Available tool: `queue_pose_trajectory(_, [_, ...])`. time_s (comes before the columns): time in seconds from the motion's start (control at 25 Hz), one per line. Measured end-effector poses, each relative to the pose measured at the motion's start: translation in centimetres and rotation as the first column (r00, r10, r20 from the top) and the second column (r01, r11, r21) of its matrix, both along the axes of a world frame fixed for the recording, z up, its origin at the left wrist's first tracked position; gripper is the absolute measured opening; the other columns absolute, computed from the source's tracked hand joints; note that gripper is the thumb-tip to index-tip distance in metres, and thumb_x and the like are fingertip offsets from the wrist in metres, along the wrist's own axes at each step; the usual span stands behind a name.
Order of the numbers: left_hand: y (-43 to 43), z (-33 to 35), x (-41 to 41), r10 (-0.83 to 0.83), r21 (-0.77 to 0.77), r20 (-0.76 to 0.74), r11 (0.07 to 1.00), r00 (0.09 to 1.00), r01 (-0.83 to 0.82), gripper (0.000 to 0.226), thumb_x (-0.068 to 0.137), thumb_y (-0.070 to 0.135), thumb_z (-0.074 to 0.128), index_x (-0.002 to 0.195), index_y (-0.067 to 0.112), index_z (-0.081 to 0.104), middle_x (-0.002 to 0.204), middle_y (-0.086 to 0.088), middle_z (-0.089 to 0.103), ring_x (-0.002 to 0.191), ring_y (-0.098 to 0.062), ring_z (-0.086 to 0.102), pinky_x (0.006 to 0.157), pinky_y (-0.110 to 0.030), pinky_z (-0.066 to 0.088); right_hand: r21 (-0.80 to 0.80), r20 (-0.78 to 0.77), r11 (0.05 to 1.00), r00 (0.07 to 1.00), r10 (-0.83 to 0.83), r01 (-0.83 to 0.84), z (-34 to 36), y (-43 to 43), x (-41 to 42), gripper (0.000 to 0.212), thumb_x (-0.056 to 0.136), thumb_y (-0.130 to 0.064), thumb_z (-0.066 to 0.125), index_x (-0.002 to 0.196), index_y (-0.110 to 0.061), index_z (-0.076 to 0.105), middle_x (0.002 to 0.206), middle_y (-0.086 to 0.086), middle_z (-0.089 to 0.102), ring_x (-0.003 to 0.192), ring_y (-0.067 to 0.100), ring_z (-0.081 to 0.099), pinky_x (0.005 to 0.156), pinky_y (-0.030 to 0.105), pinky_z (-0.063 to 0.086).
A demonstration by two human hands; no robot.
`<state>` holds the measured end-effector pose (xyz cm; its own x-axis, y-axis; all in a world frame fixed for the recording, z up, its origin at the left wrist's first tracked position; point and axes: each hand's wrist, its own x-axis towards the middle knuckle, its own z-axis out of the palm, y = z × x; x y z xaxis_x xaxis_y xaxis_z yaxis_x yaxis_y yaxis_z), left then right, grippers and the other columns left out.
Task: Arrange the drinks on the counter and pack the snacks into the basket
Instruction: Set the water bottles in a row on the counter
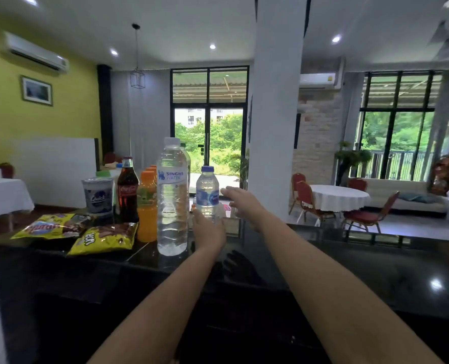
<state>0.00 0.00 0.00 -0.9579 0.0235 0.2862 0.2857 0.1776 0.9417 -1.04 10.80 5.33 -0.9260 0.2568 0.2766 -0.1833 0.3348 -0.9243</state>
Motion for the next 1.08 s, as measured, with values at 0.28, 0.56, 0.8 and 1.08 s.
queue_pose_trajectory(0.28, [0.3,-0.2,-1.7,0.186,-0.159,-0.054,0.968,0.981,-0.192,0.056,0.094,0.028,0.055,0.142,0.011,0.032,0.14,-0.012,0.042,0.125,-0.029,0.042,0.095,-0.04,0.038,-0.076,0.017,0.982,0.985,0.173,-0.171,-0.9,-0.6,-3.1,0.039,0.084,-0.042,0.063,0.113,-0.016,0.061,0.122,0.015,0.06,0.116,0.032,0.055,0.102,0.052,0.045])
queue_pose_trajectory(0.56, [0.1,-0.3,0.4,-0.021,-0.086,-0.207,0.996,0.978,0.003,0.031,0.083,0.03,0.07,0.1,0.015,0.049,0.096,-0.002,0.059,0.077,-0.01,0.055,0.057,-0.026,0.039,-0.026,-0.081,0.999,0.996,0.031,-0.033,-0.4,0.6,2.5,0.042,0.09,-0.037,0.063,0.124,-0.014,0.056,0.122,0.012,0.063,0.109,0.028,0.062,0.098,0.05,0.05])
queue_pose_trajectory(0.8, [3.2,2.2,6.1,-0.243,-0.075,-0.303,0.97,0.921,0.231,0.041,0.081,0.033,0.071,0.104,0.017,0.042,0.085,0.013,0.051,0.072,0.004,0.048,0.054,-0.017,0.031,-0.069,-0.099,0.995,0.993,-0.072,0.065,3.1,3.9,12.3,0.038,0.093,-0.031,0.061,0.121,-0.006,0.056,0.128,0.024,0.056,0.112,0.031,0.057,0.103,0.054,0.044])
queue_pose_trajectory(1.08, [12.0,3.2,14.2,-0.35,-0.126,-0.289,0.937,0.891,0.327,0.038,0.08,0.033,0.071,0.099,0.018,0.041,0.079,0.01,0.051,0.069,-0.005,0.05,0.053,-0.022,0.03,-0.003,-0.146,0.982,0.971,-0.188,0.19,4.2,11.1,22.8,0.016,0.093,-0.03,0.061,0.108,-0.023,0.061,0.107,0.001,0.065,0.104,0.022,0.061,0.09,0.04,0.051])
